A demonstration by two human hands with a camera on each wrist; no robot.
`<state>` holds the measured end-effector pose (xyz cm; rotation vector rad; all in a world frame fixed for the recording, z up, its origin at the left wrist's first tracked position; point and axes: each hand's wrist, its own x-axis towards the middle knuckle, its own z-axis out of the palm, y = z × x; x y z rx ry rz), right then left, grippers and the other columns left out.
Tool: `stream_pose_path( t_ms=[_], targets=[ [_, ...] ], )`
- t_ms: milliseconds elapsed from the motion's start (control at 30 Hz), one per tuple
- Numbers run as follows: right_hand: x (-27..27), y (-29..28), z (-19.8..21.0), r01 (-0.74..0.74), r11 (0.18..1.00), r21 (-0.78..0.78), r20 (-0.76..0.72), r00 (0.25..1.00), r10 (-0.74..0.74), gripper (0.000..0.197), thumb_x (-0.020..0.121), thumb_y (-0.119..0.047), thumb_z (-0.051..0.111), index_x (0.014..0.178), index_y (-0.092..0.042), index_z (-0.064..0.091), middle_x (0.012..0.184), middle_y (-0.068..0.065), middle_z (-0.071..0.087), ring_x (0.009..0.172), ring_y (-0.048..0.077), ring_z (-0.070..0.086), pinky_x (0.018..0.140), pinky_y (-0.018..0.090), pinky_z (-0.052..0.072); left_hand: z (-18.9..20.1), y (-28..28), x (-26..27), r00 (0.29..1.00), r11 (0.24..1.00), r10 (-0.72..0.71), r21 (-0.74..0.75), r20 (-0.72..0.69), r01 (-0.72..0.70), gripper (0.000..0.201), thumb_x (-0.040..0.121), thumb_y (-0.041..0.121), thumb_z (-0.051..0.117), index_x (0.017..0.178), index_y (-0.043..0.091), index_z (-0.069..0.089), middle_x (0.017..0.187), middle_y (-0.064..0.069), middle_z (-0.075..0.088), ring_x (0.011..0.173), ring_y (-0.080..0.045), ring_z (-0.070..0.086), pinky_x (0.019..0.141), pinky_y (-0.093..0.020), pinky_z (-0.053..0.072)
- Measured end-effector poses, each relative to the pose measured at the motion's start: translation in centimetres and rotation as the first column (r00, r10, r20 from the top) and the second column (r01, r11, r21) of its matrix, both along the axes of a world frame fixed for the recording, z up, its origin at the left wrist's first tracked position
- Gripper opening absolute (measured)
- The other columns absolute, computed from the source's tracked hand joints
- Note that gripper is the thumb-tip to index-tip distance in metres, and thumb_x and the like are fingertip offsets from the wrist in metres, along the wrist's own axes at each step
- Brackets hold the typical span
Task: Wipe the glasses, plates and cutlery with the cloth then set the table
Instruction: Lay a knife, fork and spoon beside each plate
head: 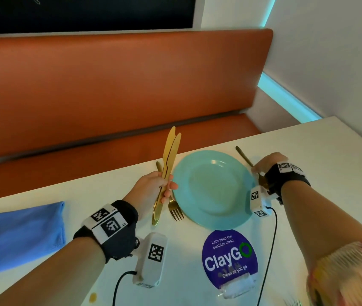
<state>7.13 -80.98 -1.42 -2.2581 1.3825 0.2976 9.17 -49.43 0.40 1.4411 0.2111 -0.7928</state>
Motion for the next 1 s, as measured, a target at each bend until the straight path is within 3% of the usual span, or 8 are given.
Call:
stream_pose_path(
  t_ms=[233,433,500,667,733,833,900,1000],
  targets=[
    [1.4,0.7,-0.1,-0.016,0.999,-0.031,0.024,1.000,0.017,0.018,0.065,-0.013,0.076,0.068,0.000,0.066,0.066,0.015,0.067,0.061,0.028,0.067,0.058,0.032,0.058,-0.3,0.2,0.0,1.000,0.999,0.011,-0.038,-0.004,-0.011,0.016,0.098,0.002,0.041,0.096,0.005,0.057,0.081,-0.012,0.066,0.060,-0.016,0.047,0.059,-0.027,0.041],
    [1.4,-0.2,-0.6,0.014,1.000,0.017,0.053,0.998,-0.015,0.027,0.068,-0.023,0.079,0.078,-0.001,0.067,0.072,0.015,0.070,0.065,0.031,0.070,0.069,0.044,0.059,-0.3,0.6,-0.1,0.999,0.999,-0.040,-0.018,0.010,0.040,0.016,0.099,0.006,0.042,0.096,0.007,0.057,0.088,-0.012,0.069,0.064,-0.016,0.049,0.061,-0.026,0.044],
    [1.5,-0.3,-0.1,0.021,1.000,0.023,0.060,0.998,-0.023,0.035,0.070,-0.030,0.078,0.083,0.001,0.067,0.077,0.015,0.071,0.070,0.032,0.070,0.073,0.041,0.058,-0.1,0.8,-0.1,0.998,0.999,-0.053,0.010,0.029,0.053,0.017,0.099,0.007,0.042,0.095,0.008,0.058,0.091,-0.014,0.068,0.065,-0.016,0.048,0.062,-0.026,0.044],
    [2.4,1.2,4.2,-0.249,0.946,-0.207,-0.023,0.968,0.250,0.049,0.081,-0.049,0.063,0.105,-0.006,0.067,0.107,0.010,0.070,0.101,0.026,0.064,0.086,0.030,0.048,0.9,1.0,-0.5,0.993,0.994,-0.095,0.062,0.065,0.091,0.021,0.099,0.011,0.043,0.087,0.011,0.061,0.100,-0.020,0.065,0.061,-0.015,0.045,0.067,-0.028,0.043],
    [2.5,3.4,6.1,-0.397,0.890,-0.223,0.096,0.900,0.425,0.029,0.082,-0.038,0.066,0.101,-0.016,0.072,0.111,0.003,0.070,0.105,0.022,0.062,0.091,0.024,0.046,1.5,1.0,-0.8,0.994,0.994,-0.092,0.062,0.062,0.089,0.020,0.099,0.011,0.043,0.087,0.010,0.059,0.096,-0.015,0.068,0.059,-0.014,0.044,0.064,-0.025,0.043],
    [1.8,9.7,8.3,-0.663,0.702,-0.260,0.257,0.653,0.712,0.014,0.083,-0.024,0.067,0.094,-0.023,0.075,0.104,-0.004,0.071,0.100,0.012,0.063,0.086,0.010,0.039,2.3,1.1,-1.1,0.997,0.997,-0.071,0.020,0.023,0.071,0.014,0.099,0.010,0.043,0.092,0.007,0.055,0.092,-0.011,0.071,0.057,-0.012,0.044,0.058,-0.022,0.042],
    [0.9,14.0,9.0,-0.815,0.507,-0.281,0.226,0.457,0.860,0.015,0.085,-0.024,0.065,0.096,-0.024,0.075,0.105,-0.005,0.070,0.099,0.013,0.063,0.089,0.023,0.047,2.9,1.3,-1.5,0.998,0.998,-0.059,0.000,0.002,0.059,0.015,0.099,0.011,0.042,0.095,0.005,0.055,0.091,-0.012,0.072,0.058,-0.012,0.046,0.056,-0.022,0.042],
    [0.0,17.8,8.8,-0.896,0.300,-0.327,0.119,0.276,0.954,0.020,0.088,-0.022,0.058,0.100,-0.025,0.073,0.110,-0.004,0.068,0.102,0.019,0.062,0.087,0.037,0.051,4.0,1.9,-2.1,0.999,0.998,-0.041,-0.045,-0.019,0.040,0.018,0.100,0.010,0.040,0.099,0.003,0.056,0.085,-0.013,0.072,0.059,-0.013,0.047,0.054,-0.021,0.041]
  ],
)
